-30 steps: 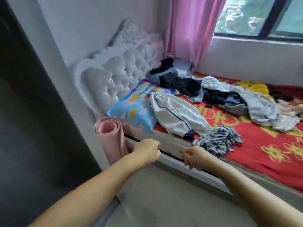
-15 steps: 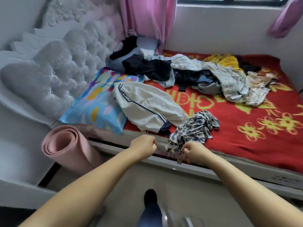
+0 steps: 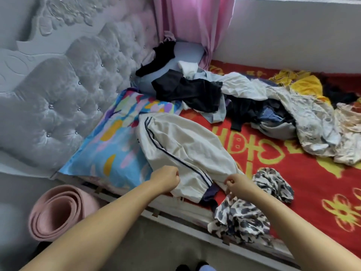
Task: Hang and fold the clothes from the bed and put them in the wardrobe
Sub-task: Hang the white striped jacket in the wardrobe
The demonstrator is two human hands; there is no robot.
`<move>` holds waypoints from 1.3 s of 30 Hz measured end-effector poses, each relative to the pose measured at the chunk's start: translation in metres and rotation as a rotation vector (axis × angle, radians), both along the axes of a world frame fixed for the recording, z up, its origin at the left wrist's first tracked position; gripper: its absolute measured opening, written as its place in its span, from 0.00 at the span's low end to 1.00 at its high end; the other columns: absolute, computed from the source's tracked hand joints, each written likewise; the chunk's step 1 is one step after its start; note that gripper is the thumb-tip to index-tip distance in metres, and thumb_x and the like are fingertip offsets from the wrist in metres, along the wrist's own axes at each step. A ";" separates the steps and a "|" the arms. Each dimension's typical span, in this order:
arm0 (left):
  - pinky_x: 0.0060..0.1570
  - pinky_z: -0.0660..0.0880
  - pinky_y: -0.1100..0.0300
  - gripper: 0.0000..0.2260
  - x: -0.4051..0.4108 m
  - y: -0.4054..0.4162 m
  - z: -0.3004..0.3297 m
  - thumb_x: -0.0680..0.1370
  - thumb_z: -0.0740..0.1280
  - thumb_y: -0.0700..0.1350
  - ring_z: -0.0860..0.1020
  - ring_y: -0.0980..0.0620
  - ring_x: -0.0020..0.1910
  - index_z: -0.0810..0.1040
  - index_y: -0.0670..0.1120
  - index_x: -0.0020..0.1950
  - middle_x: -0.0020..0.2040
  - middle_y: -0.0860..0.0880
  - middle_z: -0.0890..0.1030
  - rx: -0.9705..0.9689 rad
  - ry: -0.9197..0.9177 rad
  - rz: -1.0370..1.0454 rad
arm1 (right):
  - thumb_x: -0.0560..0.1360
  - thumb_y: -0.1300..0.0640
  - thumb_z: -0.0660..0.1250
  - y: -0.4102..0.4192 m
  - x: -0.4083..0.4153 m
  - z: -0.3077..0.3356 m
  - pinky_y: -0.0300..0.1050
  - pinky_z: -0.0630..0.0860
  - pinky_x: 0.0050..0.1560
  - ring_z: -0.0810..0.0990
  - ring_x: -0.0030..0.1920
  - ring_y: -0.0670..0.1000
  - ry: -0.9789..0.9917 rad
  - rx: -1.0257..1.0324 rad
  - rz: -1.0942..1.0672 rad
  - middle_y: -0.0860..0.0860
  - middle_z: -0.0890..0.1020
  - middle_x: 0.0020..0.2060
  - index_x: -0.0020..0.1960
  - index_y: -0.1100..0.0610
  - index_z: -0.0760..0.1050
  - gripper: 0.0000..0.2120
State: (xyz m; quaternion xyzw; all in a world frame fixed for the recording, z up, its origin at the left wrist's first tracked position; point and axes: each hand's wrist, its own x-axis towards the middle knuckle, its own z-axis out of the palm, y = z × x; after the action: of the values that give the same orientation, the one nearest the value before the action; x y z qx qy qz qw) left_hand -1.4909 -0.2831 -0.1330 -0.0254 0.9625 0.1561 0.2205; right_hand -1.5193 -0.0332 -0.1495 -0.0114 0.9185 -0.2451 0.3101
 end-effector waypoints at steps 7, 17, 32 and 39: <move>0.44 0.70 0.57 0.10 -0.096 -0.054 -0.047 0.78 0.56 0.42 0.76 0.44 0.51 0.77 0.46 0.50 0.52 0.45 0.79 0.018 -0.040 0.264 | 0.78 0.61 0.55 -0.077 -0.142 -0.043 0.47 0.78 0.46 0.83 0.42 0.53 -0.018 -0.021 0.191 0.53 0.85 0.42 0.50 0.60 0.78 0.13; 0.64 0.66 0.46 0.30 -0.218 -0.133 -0.216 0.80 0.60 0.52 0.61 0.40 0.71 0.51 0.46 0.77 0.74 0.41 0.59 0.022 0.015 1.011 | 0.80 0.53 0.58 -0.209 -0.300 -0.188 0.49 0.68 0.63 0.68 0.68 0.56 0.211 -0.172 0.373 0.56 0.68 0.70 0.73 0.56 0.63 0.22; 0.33 0.67 0.59 0.19 -0.220 -0.110 -0.233 0.79 0.55 0.42 0.71 0.53 0.33 0.70 0.55 0.67 0.40 0.51 0.78 0.463 0.317 1.137 | 0.78 0.60 0.55 -0.244 -0.297 -0.251 0.42 0.70 0.40 0.75 0.46 0.52 -0.205 -0.453 -0.001 0.48 0.79 0.41 0.46 0.53 0.75 0.10; 0.35 0.68 0.55 0.16 -0.160 -0.045 -0.135 0.80 0.57 0.45 0.77 0.41 0.41 0.72 0.51 0.67 0.43 0.43 0.80 0.326 0.443 0.595 | 0.75 0.36 0.61 -0.260 -0.292 -0.120 0.52 0.73 0.62 0.78 0.59 0.53 -0.669 -0.872 -0.162 0.53 0.79 0.55 0.60 0.55 0.73 0.25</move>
State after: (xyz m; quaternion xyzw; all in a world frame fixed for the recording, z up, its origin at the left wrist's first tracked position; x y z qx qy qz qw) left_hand -1.6506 -0.3282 -0.2677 -0.2332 0.9000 0.3654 -0.0460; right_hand -1.8112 -0.2934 -0.2693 0.0105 0.5813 -0.6159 0.5316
